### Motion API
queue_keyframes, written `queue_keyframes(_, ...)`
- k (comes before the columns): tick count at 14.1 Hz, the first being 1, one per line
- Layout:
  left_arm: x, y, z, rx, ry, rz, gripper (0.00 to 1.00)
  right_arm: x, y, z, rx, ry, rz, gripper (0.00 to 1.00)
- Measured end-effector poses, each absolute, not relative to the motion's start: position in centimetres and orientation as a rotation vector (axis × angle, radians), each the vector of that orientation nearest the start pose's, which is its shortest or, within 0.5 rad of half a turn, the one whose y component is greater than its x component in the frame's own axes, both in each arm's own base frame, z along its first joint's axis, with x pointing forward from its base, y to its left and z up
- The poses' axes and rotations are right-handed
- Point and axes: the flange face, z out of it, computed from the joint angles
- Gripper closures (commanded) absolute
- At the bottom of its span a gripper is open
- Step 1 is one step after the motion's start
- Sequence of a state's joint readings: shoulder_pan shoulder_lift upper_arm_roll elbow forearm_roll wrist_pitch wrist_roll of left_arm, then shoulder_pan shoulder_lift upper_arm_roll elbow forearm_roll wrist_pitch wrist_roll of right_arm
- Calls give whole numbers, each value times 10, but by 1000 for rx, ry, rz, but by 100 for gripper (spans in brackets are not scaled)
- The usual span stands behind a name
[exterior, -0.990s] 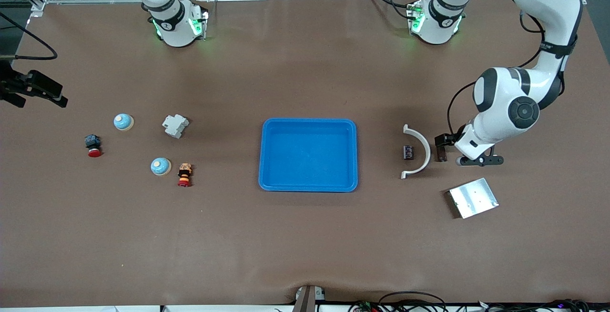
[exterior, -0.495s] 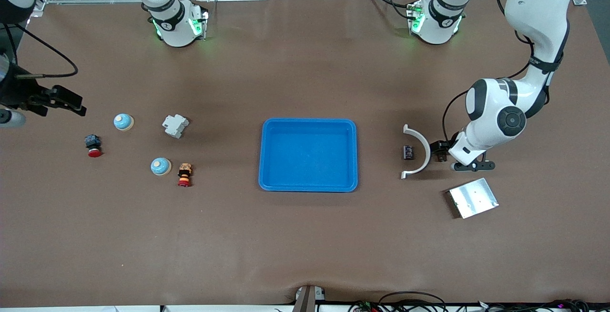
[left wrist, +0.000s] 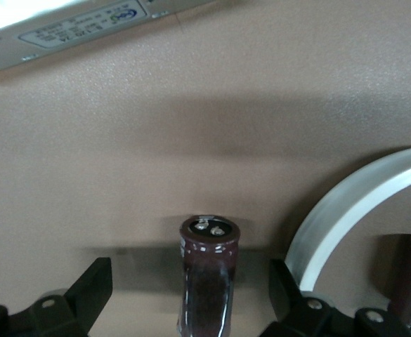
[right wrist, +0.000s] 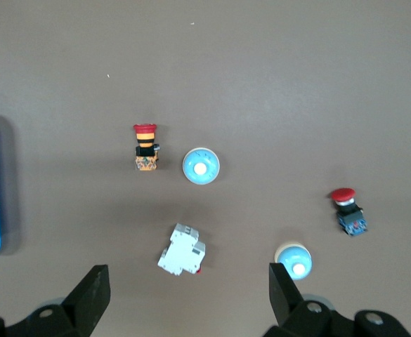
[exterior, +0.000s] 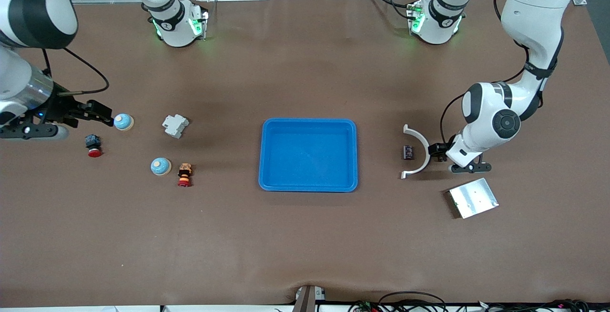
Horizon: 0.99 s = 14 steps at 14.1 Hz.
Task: Place electrolytic capacitor and blue bell in tray
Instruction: 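Grasp the capacitor with the left gripper while the right gripper reaches the bell, then carry the capacitor to the tray while the right gripper grasps the bell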
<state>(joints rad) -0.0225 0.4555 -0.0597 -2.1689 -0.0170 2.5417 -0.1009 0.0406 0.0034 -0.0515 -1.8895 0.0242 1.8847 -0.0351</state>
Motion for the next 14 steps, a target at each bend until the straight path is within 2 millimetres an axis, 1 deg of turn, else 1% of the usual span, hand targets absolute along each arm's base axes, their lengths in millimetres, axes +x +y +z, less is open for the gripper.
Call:
queue_keyframes(1,552,-46,174,-3166,-62,133,59,560,-3,486,-3119,-26,1,0)
queue_keyframes(3,552,-45,175,-3166,-64,131,84,557,-1,464,-3119,-24,-3,0)
queue_keyframes(4,553,-45,175,-3166,-64,129,93,555,-1,456,-3120,-12,-2,0)
queue_keyframes(5,553,-45,175,-3167,-65,127,98,553,1,448,-3120,8,-3,0)
queue_keyframes(6,554,-44,176,-3167,-67,123,100,552,3,440,-3120,16,-3,0)
queue_keyframes(9,555,-44,177,-3166,-91,119,100,546,9,419,-3120,31,-25,0)
queue_keyframes(11,557,-45,179,-3166,-109,105,100,541,11,402,-3120,33,-44,0)
queue_keyframes(14,565,-47,193,-3169,-124,58,100,529,15,371,-3119,69,-85,0)
